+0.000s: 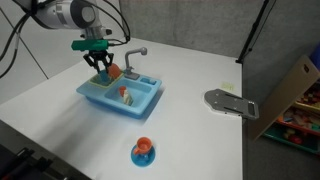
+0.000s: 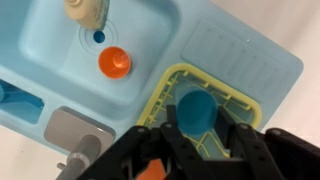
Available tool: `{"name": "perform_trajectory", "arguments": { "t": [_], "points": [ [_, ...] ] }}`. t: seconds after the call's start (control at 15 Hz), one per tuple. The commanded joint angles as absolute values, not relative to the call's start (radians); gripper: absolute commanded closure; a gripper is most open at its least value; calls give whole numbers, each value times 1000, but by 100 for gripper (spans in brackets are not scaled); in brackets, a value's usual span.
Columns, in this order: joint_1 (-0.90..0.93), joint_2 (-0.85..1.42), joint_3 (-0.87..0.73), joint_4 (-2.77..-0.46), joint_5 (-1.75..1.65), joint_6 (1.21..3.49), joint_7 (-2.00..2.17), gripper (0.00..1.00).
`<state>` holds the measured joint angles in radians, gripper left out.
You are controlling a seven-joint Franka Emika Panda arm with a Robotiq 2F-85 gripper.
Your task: Remove the blue cup from the drying rack and put it on the sink
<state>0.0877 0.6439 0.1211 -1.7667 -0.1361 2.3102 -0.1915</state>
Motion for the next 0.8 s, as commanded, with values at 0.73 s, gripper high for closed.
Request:
{"name": "perform_trajectory", "arguments": {
  "t": [0.73],
  "points": [
    [91, 498, 72, -1928, -47, 2303, -16, 58]
  ]
}}
